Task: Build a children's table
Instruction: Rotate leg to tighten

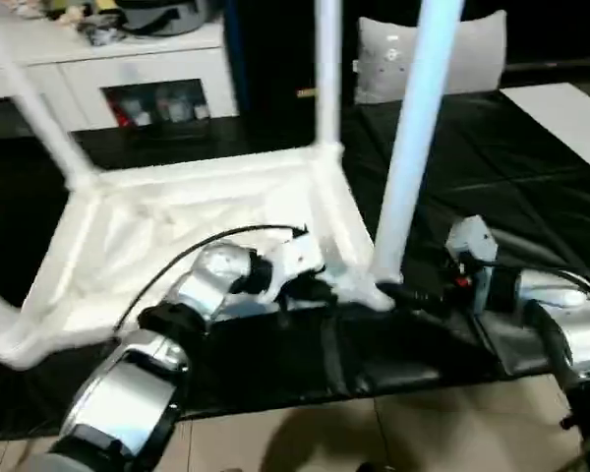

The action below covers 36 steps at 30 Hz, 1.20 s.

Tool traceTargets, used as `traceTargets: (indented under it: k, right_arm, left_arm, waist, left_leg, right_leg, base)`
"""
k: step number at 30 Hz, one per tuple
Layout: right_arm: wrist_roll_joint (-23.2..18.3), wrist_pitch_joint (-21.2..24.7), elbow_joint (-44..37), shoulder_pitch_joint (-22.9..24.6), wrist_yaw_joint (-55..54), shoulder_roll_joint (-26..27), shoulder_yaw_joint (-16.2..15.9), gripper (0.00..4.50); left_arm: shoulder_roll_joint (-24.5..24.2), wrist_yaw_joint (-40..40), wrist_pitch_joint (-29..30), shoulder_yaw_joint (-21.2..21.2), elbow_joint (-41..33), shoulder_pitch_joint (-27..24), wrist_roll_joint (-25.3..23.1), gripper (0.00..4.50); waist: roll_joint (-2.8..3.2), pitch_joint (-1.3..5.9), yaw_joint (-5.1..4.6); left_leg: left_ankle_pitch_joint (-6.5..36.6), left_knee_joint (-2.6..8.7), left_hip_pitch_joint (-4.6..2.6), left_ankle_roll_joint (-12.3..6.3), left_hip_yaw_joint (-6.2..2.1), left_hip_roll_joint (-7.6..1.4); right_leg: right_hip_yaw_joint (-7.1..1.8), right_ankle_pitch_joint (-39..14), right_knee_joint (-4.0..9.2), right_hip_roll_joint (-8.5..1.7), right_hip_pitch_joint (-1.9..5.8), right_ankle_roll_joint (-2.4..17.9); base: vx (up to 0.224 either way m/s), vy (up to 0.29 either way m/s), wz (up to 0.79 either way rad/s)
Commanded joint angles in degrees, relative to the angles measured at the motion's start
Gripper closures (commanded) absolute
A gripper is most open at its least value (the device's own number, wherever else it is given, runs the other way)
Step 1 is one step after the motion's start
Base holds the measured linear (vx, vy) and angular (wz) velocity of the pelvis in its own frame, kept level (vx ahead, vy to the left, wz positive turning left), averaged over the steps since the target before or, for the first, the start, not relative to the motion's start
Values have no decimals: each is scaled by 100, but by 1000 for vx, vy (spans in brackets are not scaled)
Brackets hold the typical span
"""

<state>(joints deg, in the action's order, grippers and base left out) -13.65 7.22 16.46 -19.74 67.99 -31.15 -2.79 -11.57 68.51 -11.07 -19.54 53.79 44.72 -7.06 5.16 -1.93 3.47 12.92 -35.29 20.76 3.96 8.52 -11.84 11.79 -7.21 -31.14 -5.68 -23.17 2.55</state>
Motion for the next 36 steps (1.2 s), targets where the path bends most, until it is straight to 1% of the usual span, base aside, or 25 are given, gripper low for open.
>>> traceTargets:
  k: [1, 2, 3, 4, 5, 6, 7, 9, 11, 12, 13, 14, 16, 17, 18, 21, 22, 24, 28, 31, 32, 34, 35, 36]
  right_arm:
    - [-84, -100, -90, 32, 314, -73, -120, 44]
    - [-108, -87, -100, 28, 459, -114, -175, 44]
    - [-108, -114, -81, 4, 638, -152, -260, 71]
    - [-108, -114, -81, 4, 638, -152, -260, 79]
    - [-78, -149, -50, -18, 748, -165, -334, 79]
    - [-51, -170, -18, -38, 859, -170, -409, 96]
    - [-51, -168, -17, -39, 869, -170, -415, 96]
    - [-52, -167, -1, -56, 975, -172, -474, 118]
    - [-62, -190, 32, -84, 1056, -176, -514, 131]
    - [-76, -180, 46, -103, 1115, -176, -535, 141]
    - [-88, -161, 47, -108, 1145, -176, -545, 153]
    - [-114, -125, 71, -125, 1219, -174, -576, 153]
    - [-128, -103, 109, -145, 1294, -170, -609, 186]
    - [-137, -81, 147, -157, 1336, -158, -627, 186]
    - [-144, -62, 187, -169, 1374, -146, -644, 197]
    - [-115, -63, 368, -195, 1456, -92, -709, 231]
    - [-111, -66, 369, -190, 1462, -89, -711, 231]
    - [-122, -32, 362, -179, 1509, -85, -722, 250]
    - [-221, 103, 304, -121, 1621, -47, -747, 256]
    - [-395, 374, 60, 33, 1385, 86, -684, 257]
    - [-428, 500, -67, 99, 1226, 142, -667, 257]
    - [-458, 735, -225, 184, 902, 239, -612, 258]
    - [-425, 850, -250, 191, 664, 309, -572, 258]
    - [-329, 1039, -230, 159, 174, 472, -490, 258]
  left_arm:
    - [-98, 424, -290, -259, -122, 19, -177, 450]
    - [-139, 576, -370, -301, -132, 17, -181, 450]
    - [-189, 791, -474, -359, -152, 18, -172, 450]
    - [-189, 791, -474, -359, -152, 18, -172, 450]
    - [-215, 924, -524, -401, -176, 17, -165, 450]
    - [-237, 1039, -585, -442, -194, 17, -165, 450]
    - [-239, 1047, -591, -445, -195, 17, -166, 450]
    - [-253, 1120, -659, -478, -199, 23, -184, 450]
    - [-264, 1198, -708, -497, -181, 33, -170, 450]
    - [-276, 1245, -736, -503, -178, 38, -157, 450]
    - [-281, 1261, -744, -504, -180, 39, -153, 450]
    - [-291, 1306, -766, -509, -171, 45, -149, 450]
    - [-301, 1356, -781, -511, -173, 47, -139, 450]
    - [-302, 1366, -779, -508, -175, 46, -134, 450]
    - [-303, 1374, -778, -506, -176, 45, -129, 450]
    - [-321, 1406, -778, -497, -157, 45, -110, 450]
    - [-324, 1410, -779, -495, -155, 43, -110, 450]
    - [-326, 1420, -767, -486, -154, 37, -106, 450]
    - [-301, 1394, -639, -409, -145, 17, -62, 450]
    - [-161, 1099, -203, -229, -151, 38, 55, 450]
    - [-104, 988, -33, -165, -185, 42, 105, 450]
    - [-37, 825, 192, -100, -240, 51, 142, 450]
    - [-2, 734, 262, -77, -256, 60, 146, 450]
    - [75, 564, 418, -28, -276, 78, 159, 450]
  waist:
    - [-148, 421, 23]
    - [-158, 429, 57]
    - [-156, 428, 80]
    - [-154, 429, 90]
    - [-157, 430, 117]
    - [-156, 431, 153]
    - [-163, 432, 165]
    - [-160, 429, 199]
    - [-166, 429, 214]
    - [-160, 425, 220]
    - [-168, 424, 219]
    - [-168, 426, 219]
    - [-169, 422, 218]
    - [-185, 427, 218]
    - [-171, 419, 222]
    - [-184, 417, 222]
    - [-181, 419, 227]
    - [-177, 416, 223]
    - [-184, 421, 227]
    - [-184, 413, 236]
    - [-172, 414, 246]
    - [-172, 387, 242]
    - [-178, 367, 227]
    - [-184, 348, 203]
  left_leg:
    - [507, 352, 8, -909, 21, -154]
    - [484, 354, 7, -895, 21, -158]
    - [440, 358, 6, -890, 18, -172]
    - [427, 356, 13, -888, 15, -173]
    - [402, 358, 5, -878, 17, -183]
    - [398, 361, -4, -855, 21, -183]
    - [400, 360, -5, -847, 24, -181]
    - [410, 365, -10, -822, 27, -186]
    - [419, 365, -8, -797, 32, -179]
    - [434, 368, -9, -778, 33, -175]
    - [445, 370, -8, -772, 33, -175]
    - [450, 369, -6, -764, 32, -170]
    - [453, 372, -9, -752, 35, -167]
    - [451, 369, -10, -753, 39, -164]
    - [475, 370, -16, -749, 44, -163]
    - [512, 374, -22, -714, 49, -162]
    - [514, 372, -24, -711, 48, -165]
    - [535, 375, -23, -701, 46, -166]
    - [496, 374, -21, -706, 45, -166]
    - [472, 374, -25, -708, 51, -168]
    - [478, 375, -25, -692, 51, -160]
    - [536, 389, -40, -634, 51, -167]
    - [690, 393, -57, -572, 60, -139]
    - [752, 398, -61, -513, 64, -127]
  right_leg:
    - [-370, -1938, 351, -358, 411, 361]
    - [-371, -1921, 338, -361, 418, 373]
    - [-378, -1883, 329, -360, 415, 375]
    - [-377, -1868, 323, -363, 419, 379]
    - [-387, -1847, 320, -371, 411, 392]
    - [-390, -1864, 317, -373, 407, 396]
    - [-394, -1871, 318, -374, 405, 401]
    - [-397, -1890, 315, -373, 404, 406]
    - [-395, -1933, 324, -372, 408, 376]
    - [-391, -1982, 328, -369, 407, 352]
    - [-390, -2009, 337, -369, 409, 338]
    - [-386, -2022, 333, -364, 410, 320]
    - [-384, -2057, 342, -360, 408, 299]
    - [-384, -2058, 343, -360, 409, 294]
    - [-380, -2108, 356, -359, 400, 295]
    - [-373, -2197, 370, -359, 402, 260]
    - [-376, -2198, 366, -361, 400, 256]
    - [-374, -2216, 371, -361, 401, 248]
    - [-377, -2172, 364, -359, 405, 240]
    - [-381, -2173, 375, -356, 402, 252]
    - [-370, -2212, 376, -358, 406, 252]
    - [-366, -2359, 417, -354, 399, 199]
    - [-338, -2596, 459, -347, 392, 120]
    - [-330, -2730, 488, -338, 392, 62]
  base:
    - [0, 0, 0]
    - [0, 0, 0]
    - [0, 0, 0]
    - [0, 0, 0]
    - [0, 0, 0]
    - [0, 0, 0]
    - [0, 0, 0]
    - [0, 0, 0]
    - [0, 0, 0]
    - [0, 0, 0]
    - [0, 0, 0]
    - [0, 0, 0]
    - [0, 0, 0]
    - [0, 0, 0]
    - [0, 0, 0]
    - [0, 0, 0]
    - [0, 0, 0]
    - [0, 0, 0]
    - [0, 0, 0]
    - [0, 0, 0]
    - [0, 0, 0]
    - [0, 0, 0]
    - [0, 0, 0]
    - [0, 0, 0]
